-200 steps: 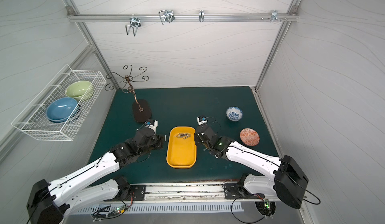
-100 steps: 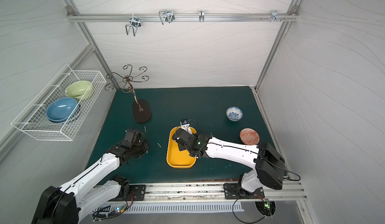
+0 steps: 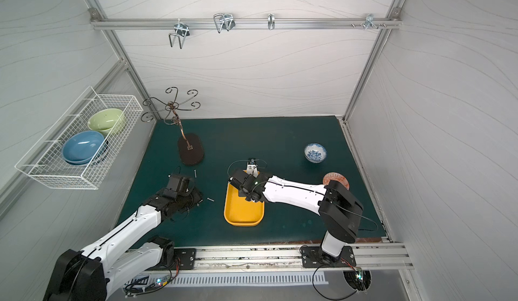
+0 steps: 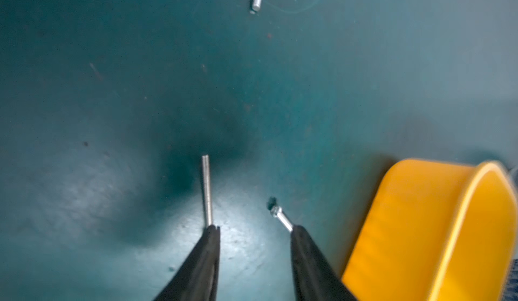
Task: Take out the screws from the storage box
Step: Place the screw at the center of the board, then pick up the screw from the storage box.
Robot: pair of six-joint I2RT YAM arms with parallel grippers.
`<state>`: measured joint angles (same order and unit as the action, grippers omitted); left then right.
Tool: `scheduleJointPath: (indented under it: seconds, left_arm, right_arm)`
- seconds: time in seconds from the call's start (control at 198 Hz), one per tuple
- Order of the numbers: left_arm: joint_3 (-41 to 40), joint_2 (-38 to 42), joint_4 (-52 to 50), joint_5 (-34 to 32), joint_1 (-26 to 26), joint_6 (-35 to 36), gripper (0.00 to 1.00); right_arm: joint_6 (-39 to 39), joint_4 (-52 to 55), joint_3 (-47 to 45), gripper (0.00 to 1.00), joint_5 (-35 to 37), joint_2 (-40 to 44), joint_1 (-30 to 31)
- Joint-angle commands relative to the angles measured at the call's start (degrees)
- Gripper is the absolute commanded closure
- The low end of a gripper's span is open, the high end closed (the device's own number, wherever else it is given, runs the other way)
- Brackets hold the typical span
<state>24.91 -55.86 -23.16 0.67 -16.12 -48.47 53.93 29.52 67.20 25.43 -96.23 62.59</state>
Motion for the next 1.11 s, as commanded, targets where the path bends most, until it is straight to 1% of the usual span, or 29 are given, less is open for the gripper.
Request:
scheduleJointPath:
  seconds: [0.0,0.071,0.106,0.192,0.273,0.405,0.511,0.683,0.805,0.891,1.007,1.103]
  left_arm:
    - [1.37,1.07,-1.68,-1.76,0.39,-0.09,0.49]
    - [1.29,1.92,-2.21,-2.35,0.39,-0.13,0.48]
    - [1.19,2.37,-2.38,-2.59,0.39,-0.14,0.47]
    - [0.94,3.43,-2.46,-2.78,0.39,-0.14,0.46]
    - [0.76,4.07,-2.58,-2.85,0.39,-0.1,0.46]
    - [0.52,4.53,-2.06,-2.82,0.39,0.02,0.46]
    - [0.32,4.19,-1.65,-2.56,0.39,-0.02,0.46]
    - [0.4,3.58,-1.28,-2.02,0.39,0.21,0.46]
    - [0.24,3.56,-1.01,-1.84,0.39,0.22,0.46]
    - [0.12,3.56,-0.79,-1.72,0.39,0.25,0.46]
    - [0.06,3.56,-0.58,-1.67,0.39,0.27,0.46]
    - [-0.01,3.56,-0.55,-1.57,0.39,0.24,0.46]
  right_arm:
    - [4.05,-2.36,-0.48,0.81,-8.21,-3.03,-3.42]
    - [4.62,-3.95,0.01,0.85,-12.32,-5.28,-5.4]
    - [4.03,-5.39,0.05,0.86,-14.12,-6.1,-6.01]
    - [3.81,-7.94,-0.05,0.78,-15.22,-7.72,-6.38]
    - [3.81,-8.18,0.68,0.71,-14.94,-9.08,-6.43]
    - [3.14,-6.85,2.53,0.64,-13.87,-10.81,-6.56]
    - [2.75,-7.02,3.1,0.64,-13.29,-11.87,-6.95]
    - [2.64,-5.72,4.71,0.68,-12.91,-13.95,-8.08]
    - [2.31,-4.75,4.83,0.68,-11.44,-14.28,-8.36]
    - [2.24,-4.28,4.68,0.67,-9.94,-13.91,-8.36]
    - [1.82,-3.47,5.0,0.6,-8.41,-14.22,-8.45]
    - [1.28,-2.78,5.97,0.59,-8.45,-15.47,-8.88]
